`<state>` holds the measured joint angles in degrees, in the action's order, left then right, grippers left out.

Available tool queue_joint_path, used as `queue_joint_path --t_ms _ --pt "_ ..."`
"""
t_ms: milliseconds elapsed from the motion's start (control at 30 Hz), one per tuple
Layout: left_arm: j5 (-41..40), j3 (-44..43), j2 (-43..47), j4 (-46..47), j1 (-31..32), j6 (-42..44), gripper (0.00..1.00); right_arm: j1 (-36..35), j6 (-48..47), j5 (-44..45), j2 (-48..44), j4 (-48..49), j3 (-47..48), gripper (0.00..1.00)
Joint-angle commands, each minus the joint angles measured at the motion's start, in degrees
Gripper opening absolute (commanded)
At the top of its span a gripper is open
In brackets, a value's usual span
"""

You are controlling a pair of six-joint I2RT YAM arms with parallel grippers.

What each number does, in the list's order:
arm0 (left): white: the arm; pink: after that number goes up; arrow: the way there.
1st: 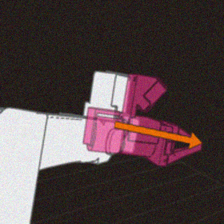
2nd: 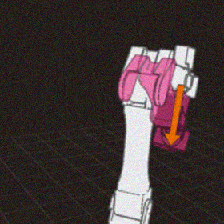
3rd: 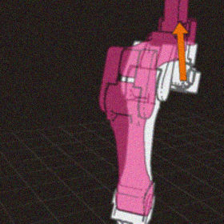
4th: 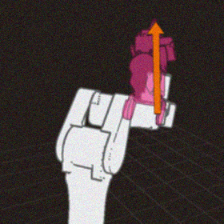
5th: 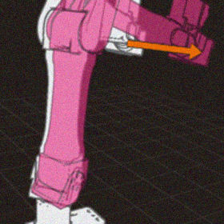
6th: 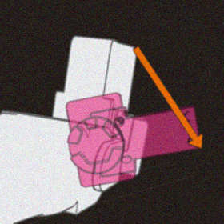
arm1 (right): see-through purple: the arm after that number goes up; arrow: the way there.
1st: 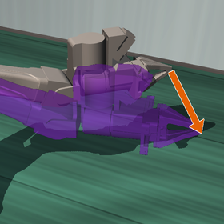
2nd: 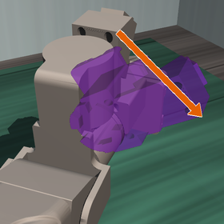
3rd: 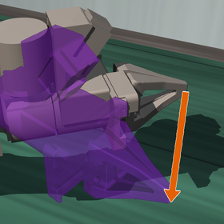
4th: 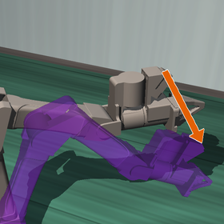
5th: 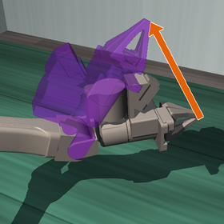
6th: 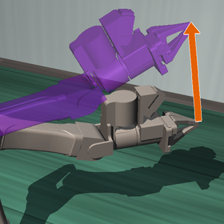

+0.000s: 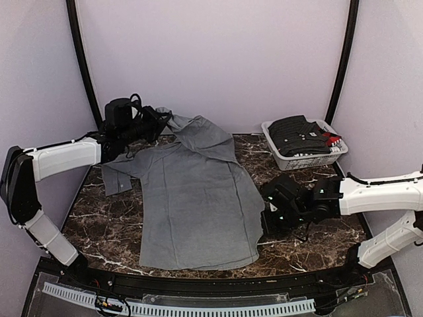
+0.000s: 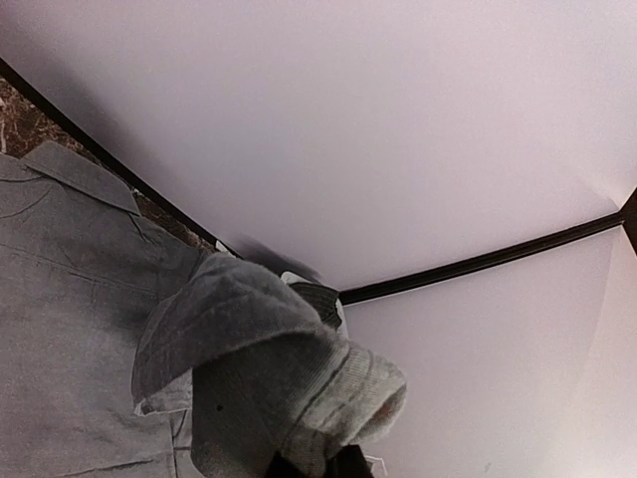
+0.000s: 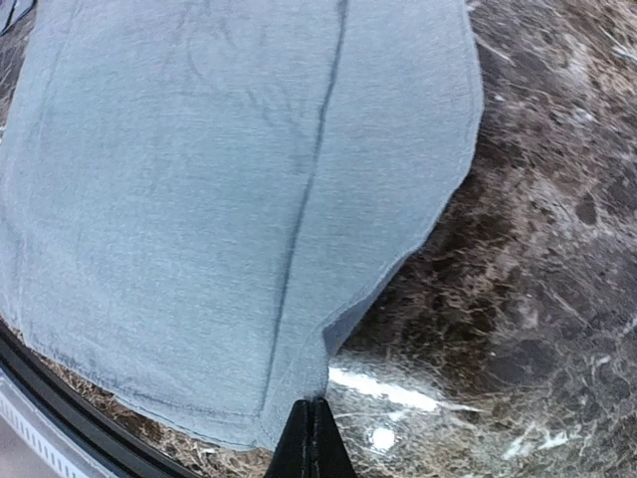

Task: Fold and stack the long sleeve shirts
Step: Pick up the corner of the shirt from the center of the board, then fold the flattened shirt at the center of the board.

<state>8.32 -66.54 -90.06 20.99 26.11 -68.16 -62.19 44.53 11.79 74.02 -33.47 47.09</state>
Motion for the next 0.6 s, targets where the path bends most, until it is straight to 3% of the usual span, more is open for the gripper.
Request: queue_joint_path --t_ms 0,300,567 --pt "-3.3 3.6 5.2 -0.7 -1.8 1.2 0.0 -2.1 -3.9 -3.5 2.9 5.3 1.9 0.0" --pt "-6.4 10.3 10.6 -4.9 -5.0 3.5 0.0 -3.6 -8.4 -12.7 9.5 11.7 2.6 0.0" --pt "-5.2 11.8 10.6 -4.8 -6.6 4.2 0.0 -3.6 -9.6 -15.5 13.8 13.0 4.1 0.0"
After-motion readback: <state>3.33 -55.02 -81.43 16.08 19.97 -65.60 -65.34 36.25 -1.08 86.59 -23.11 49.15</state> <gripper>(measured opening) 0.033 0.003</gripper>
